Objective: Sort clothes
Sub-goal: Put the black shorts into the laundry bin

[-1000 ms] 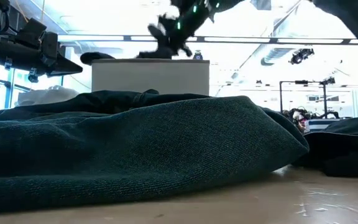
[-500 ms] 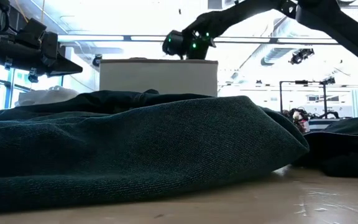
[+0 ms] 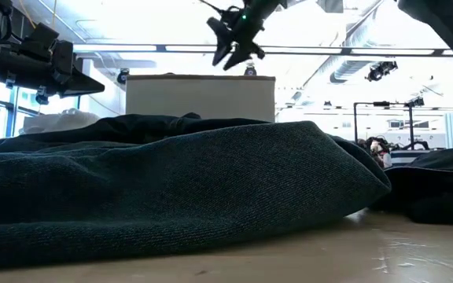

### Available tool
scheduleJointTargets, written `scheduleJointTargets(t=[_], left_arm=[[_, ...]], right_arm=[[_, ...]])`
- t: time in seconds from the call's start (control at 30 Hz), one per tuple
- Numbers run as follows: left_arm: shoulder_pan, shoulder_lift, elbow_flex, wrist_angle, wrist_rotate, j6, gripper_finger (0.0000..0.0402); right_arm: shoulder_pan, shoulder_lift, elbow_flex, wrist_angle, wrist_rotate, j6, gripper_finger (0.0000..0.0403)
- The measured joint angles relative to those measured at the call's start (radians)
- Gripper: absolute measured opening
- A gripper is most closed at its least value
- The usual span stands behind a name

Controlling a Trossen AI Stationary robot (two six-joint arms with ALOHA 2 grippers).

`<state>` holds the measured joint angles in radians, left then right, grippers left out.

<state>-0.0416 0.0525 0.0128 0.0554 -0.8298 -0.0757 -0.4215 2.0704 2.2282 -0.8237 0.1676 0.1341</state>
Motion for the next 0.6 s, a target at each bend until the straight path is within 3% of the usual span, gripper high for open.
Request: scheduleJointTargets(t=[0.17,0.27,0.37,0.53,0.6], left_arm=[[0.0,0.0,0.0,0.0,0.0,0.0,0.0007],[0.0,0.0,0.0,0.0,0.0,0.0,0.0007],[0.0,0.0,0.0,0.0,0.0,0.0,0.0007],[0.0,0.0,0.0,-0.001,0.0,0.0,0.0007],[0.0,0.0,0.0,-0.001,0.0,0.0,0.0007]], right_arm=[[0.02,0.044,-0.071,0.191,-0.331,-0.013,0.0183],[0.024,0.086,-0.156,0.331,-0.414,0.022,0.0179],[0.016,0.15,-0.235,0.371,-0.4,0.051,0.0171],[-0.014,0.239,-0.278,0.379,-0.206,0.112,0.0163],[-0.03,0.257,-0.267,0.383,-0.184,0.105,0.0162]])
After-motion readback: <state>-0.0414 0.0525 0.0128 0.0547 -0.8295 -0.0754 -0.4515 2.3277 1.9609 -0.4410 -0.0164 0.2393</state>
